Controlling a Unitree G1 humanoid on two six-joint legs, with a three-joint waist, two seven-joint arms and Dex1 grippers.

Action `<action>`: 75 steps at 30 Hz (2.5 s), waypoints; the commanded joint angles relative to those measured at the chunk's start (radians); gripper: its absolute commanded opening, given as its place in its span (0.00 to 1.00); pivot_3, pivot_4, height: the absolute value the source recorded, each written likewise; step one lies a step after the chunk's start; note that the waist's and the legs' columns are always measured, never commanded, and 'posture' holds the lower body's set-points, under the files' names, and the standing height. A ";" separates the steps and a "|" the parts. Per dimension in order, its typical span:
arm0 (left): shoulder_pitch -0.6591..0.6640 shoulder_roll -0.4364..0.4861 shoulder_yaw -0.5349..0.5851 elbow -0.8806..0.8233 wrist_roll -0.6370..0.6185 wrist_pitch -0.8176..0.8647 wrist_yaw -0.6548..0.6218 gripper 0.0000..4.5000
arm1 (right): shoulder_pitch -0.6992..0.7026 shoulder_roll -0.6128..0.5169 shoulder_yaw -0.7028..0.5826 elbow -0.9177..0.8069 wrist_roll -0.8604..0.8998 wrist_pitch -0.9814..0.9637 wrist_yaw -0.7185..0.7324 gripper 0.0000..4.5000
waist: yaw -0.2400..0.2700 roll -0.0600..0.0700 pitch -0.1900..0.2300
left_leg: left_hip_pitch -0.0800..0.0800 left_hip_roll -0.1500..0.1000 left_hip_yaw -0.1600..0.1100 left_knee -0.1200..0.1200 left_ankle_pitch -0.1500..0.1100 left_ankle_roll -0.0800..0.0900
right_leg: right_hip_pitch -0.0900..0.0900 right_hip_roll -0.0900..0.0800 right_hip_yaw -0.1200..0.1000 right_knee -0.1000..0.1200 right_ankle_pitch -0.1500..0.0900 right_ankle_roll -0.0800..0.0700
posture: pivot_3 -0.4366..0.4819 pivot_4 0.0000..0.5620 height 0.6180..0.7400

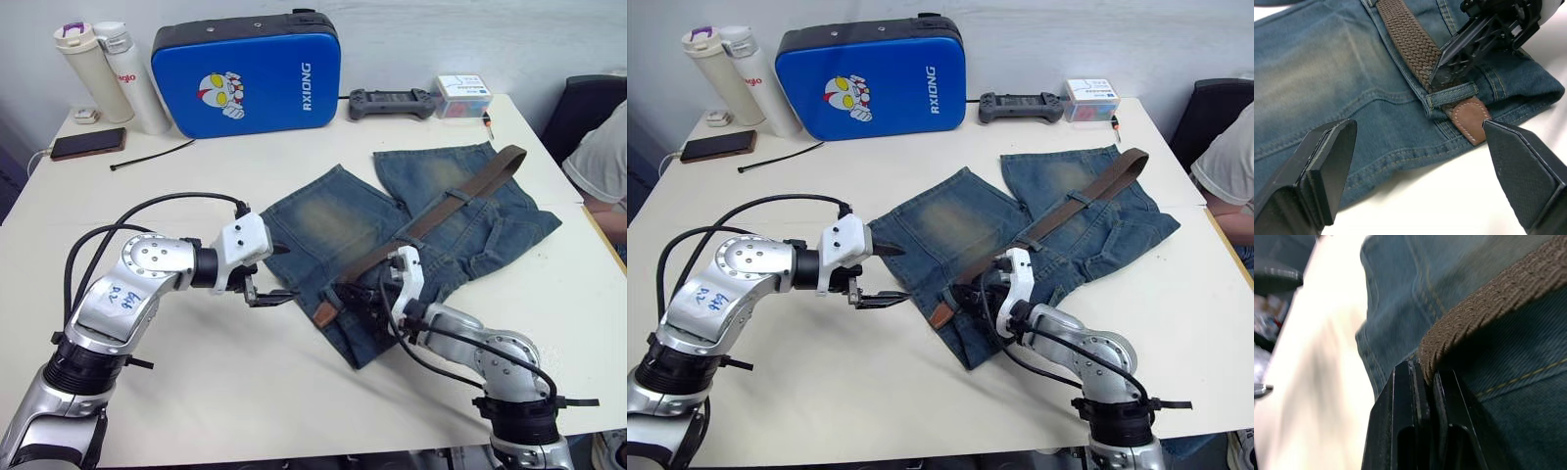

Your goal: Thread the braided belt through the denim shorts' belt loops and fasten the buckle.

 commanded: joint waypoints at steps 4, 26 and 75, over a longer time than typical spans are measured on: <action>0.001 0.004 -0.021 -0.040 0.014 -0.016 -0.011 1.00 | -0.004 0.009 -0.064 -0.010 0.089 0.080 -0.042 0.57 | 0.002 0.000 0.000 | 0.000 0.000 0.000 0.000 0.000 0.000 | 0.000 0.000 0.000 0.000 0.000 0.000 | 0.48 0.27 1.00; 0.045 -0.123 -0.209 -0.058 0.159 -0.134 -0.005 1.00 | -0.083 -0.710 0.038 -0.248 -0.258 0.061 0.450 0.04 | 0.011 0.001 0.001 | -0.002 0.000 0.000 0.003 -0.002 0.004 | 0.002 -0.001 -0.001 -0.008 0.000 0.000 | 0.48 0.27 1.00; 0.185 -0.158 -0.238 0.219 0.601 -0.873 0.217 0.62 | -0.192 -0.486 0.125 -0.107 -0.562 0.150 0.476 0.00 | 0.025 0.002 -0.001 | 0.000 0.000 0.001 0.003 -0.002 0.004 | 0.002 -0.001 0.000 -0.005 0.000 0.000 | 0.48 0.27 1.00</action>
